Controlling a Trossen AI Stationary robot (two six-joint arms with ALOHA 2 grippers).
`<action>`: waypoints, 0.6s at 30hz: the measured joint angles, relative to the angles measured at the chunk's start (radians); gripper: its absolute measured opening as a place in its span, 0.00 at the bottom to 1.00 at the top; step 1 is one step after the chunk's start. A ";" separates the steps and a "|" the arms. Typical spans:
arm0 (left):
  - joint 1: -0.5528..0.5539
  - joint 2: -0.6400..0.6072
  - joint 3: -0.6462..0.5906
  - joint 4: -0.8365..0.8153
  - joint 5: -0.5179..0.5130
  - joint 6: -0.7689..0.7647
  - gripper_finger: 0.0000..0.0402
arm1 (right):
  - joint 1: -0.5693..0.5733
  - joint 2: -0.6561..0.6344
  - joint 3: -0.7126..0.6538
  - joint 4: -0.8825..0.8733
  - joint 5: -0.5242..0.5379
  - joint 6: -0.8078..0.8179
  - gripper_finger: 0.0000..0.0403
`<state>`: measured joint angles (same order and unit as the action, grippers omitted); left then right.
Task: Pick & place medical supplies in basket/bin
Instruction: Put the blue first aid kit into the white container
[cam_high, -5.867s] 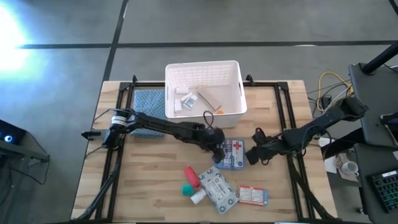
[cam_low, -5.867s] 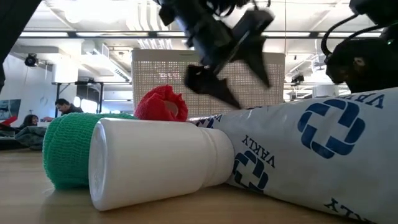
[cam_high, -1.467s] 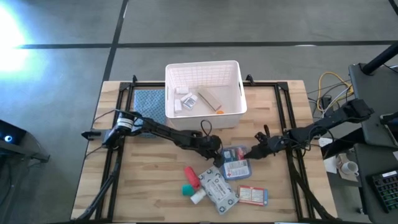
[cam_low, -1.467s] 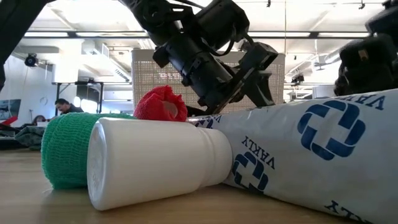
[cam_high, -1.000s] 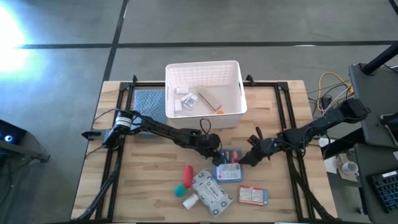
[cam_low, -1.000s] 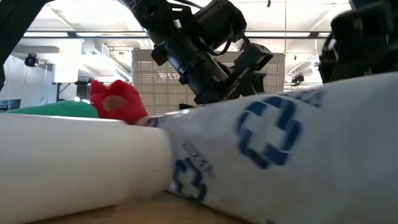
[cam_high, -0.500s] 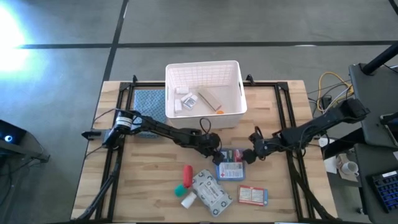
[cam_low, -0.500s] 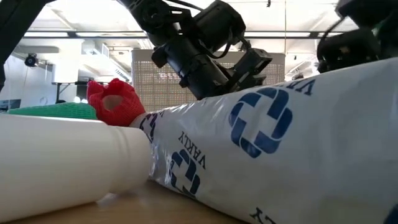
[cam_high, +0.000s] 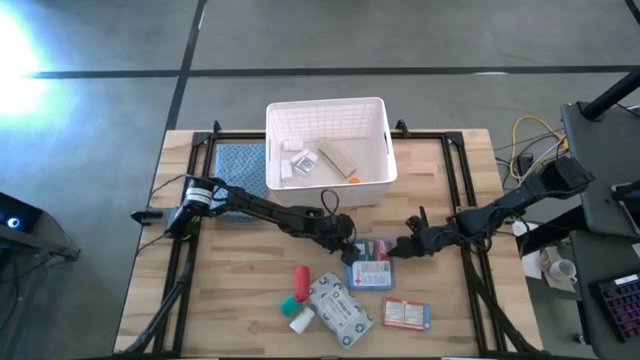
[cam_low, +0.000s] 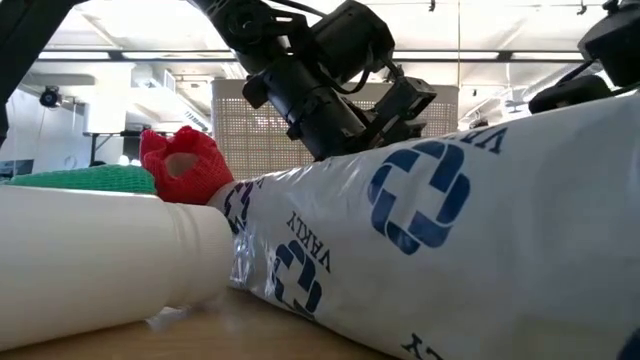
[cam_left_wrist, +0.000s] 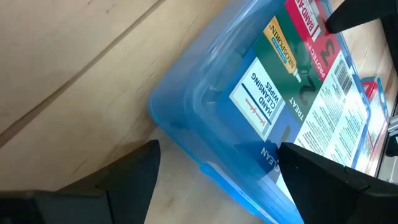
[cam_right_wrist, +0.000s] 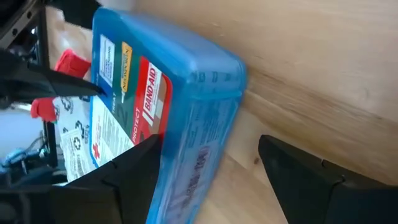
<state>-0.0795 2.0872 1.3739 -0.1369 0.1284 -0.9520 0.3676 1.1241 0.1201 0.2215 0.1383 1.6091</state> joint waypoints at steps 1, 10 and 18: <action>0.000 0.000 0.000 0.006 -0.001 0.000 0.75 | 0.000 0.003 -0.003 0.011 0.000 -0.016 0.66; 0.005 0.004 -0.004 0.071 -0.009 0.000 0.75 | 0.000 0.108 0.041 0.074 0.028 -0.055 0.66; 0.015 0.000 -0.025 0.068 -0.014 -0.009 0.75 | -0.026 0.215 0.124 0.111 0.027 -0.128 0.66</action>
<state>-0.0645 2.0873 1.3494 -0.0691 0.1139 -0.9607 0.3414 1.3389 0.2437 0.3323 0.1657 1.4808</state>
